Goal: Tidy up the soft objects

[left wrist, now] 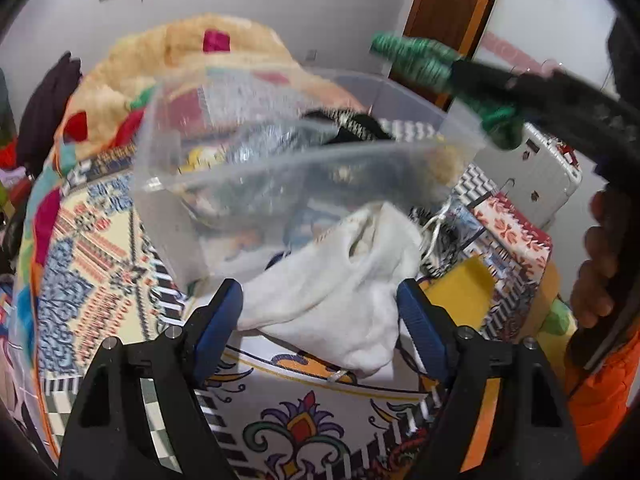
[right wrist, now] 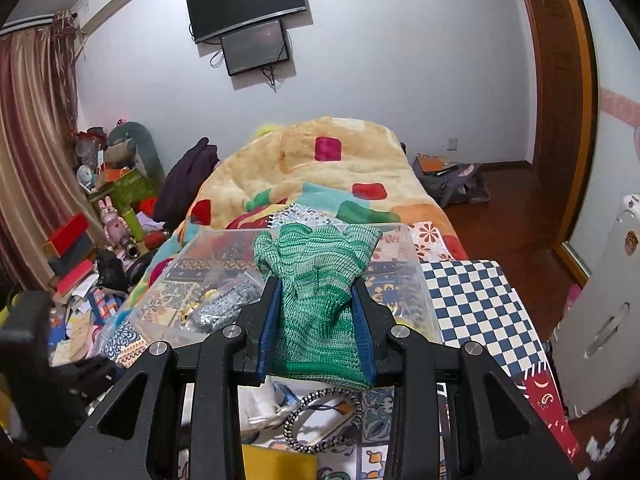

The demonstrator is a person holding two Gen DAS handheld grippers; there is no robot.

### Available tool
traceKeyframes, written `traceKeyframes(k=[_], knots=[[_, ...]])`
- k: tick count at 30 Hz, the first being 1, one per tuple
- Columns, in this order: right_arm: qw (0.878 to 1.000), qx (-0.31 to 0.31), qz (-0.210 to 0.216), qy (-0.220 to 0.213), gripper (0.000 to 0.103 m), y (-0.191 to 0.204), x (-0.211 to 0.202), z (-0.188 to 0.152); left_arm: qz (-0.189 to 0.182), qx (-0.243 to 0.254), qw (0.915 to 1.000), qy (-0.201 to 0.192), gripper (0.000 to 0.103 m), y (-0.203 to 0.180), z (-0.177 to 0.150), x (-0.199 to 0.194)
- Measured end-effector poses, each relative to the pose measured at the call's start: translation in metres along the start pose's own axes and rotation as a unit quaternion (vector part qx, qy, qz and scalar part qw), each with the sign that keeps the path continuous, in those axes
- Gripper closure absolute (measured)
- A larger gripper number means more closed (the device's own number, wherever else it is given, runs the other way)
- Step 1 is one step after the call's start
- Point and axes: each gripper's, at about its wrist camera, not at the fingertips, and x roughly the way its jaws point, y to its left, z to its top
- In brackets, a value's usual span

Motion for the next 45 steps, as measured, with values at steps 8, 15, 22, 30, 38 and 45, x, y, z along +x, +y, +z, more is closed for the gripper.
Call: traceKeyframes(k=[8, 15, 22, 30, 38, 45], knots=[[1.000, 0.000, 0.000, 0.002, 0.072, -0.001, 0.001, 0.000, -0.004, 0.006, 0.9998, -0.021, 0.071, 0.006, -0.011, -0.007], [1.000, -0.003, 0.000, 0.005, 0.072, 0.000, 0.003, 0.000, 0.002, -0.010, 0.9974, -0.071, 0.086, 0.020, -0.016, -0.052], [1.000, -0.012, 0.006, 0.005, 0.072, 0.006, 0.013, 0.010, 0.017, -0.028, 0.9865, -0.161, 0.086, 0.030, 0.014, -0.108], [0.998, -0.041, 0.009, 0.046, 0.072, 0.018, 0.051, 0.014, 0.048, -0.022, 0.9857, -0.160, 0.086, 0.032, 0.064, -0.079], [0.995, -0.053, -0.022, 0.085, 0.068, 0.012, 0.073, 0.000, 0.077, -0.001, 0.9916, -0.104, 0.086, 0.031, 0.076, -0.019], [0.995, -0.052, -0.016, 0.089, 0.053, 0.003, 0.056, -0.002, 0.076, 0.021, 0.9918, -0.100, 0.054, 0.019, 0.067, -0.023]])
